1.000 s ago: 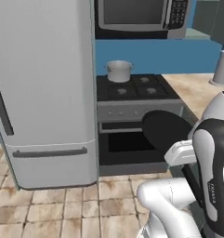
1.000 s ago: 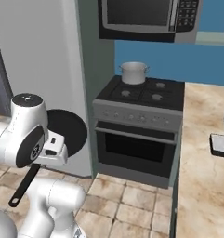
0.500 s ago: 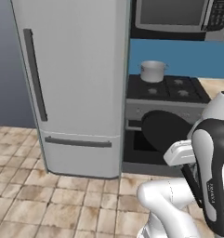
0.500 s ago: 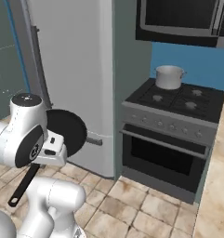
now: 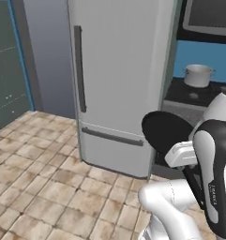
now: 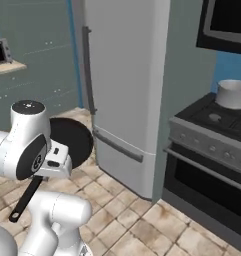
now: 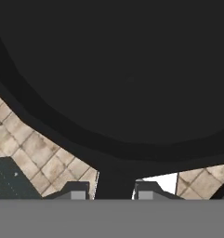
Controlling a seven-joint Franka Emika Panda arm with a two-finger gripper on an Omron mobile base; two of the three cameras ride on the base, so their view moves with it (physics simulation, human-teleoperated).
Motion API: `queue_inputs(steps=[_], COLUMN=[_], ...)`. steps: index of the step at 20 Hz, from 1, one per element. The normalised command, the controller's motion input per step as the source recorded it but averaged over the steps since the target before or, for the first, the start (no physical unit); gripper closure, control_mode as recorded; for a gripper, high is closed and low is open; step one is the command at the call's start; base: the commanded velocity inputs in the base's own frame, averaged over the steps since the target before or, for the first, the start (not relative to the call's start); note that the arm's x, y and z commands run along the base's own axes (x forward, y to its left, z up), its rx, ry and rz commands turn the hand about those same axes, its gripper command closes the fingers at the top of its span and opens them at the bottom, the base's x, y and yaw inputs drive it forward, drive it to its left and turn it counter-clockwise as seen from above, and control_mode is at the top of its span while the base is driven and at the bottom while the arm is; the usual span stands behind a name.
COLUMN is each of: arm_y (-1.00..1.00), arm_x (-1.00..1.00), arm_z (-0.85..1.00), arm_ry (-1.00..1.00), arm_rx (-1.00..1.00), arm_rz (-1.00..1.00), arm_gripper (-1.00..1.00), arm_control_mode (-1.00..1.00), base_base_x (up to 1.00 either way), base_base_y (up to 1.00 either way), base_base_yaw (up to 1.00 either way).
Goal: Move the pot and pan from the stove into the sink.
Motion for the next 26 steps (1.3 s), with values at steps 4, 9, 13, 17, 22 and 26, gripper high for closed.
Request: queue_inputs(steps=[4,9,13,17,22,26], arm_y=[0.00,0.00,0.00,0.00,0.00,0.00], arm_x=[0.00,0.00,0.00,0.00,0.00,0.00], arm_z=[0.00,0.00,0.00,0.00,0.00,0.00], arm_ry=[0.00,0.00,0.00,0.00,0.00,0.00], arm_rx=[0.00,0.00,0.00,0.00,0.00,0.00], arm_rz=[0.00,0.00,0.00,0.00,0.00,0.00], arm_gripper=[1.00,1.00,1.00,1.00,1.00,1.00], arm_control_mode=[1.00,1.00,1.00,1.00,1.00,1.00], base_base_x=[-0.12,-0.13,-0.10,-0.11,-0.10,-0.08], base_base_y=[-0.01,-0.03,-0.05,-0.07,-0.08,-0.13], base_base_yaw=[0.45,0.44,0.44,0.43,0.43,0.42])
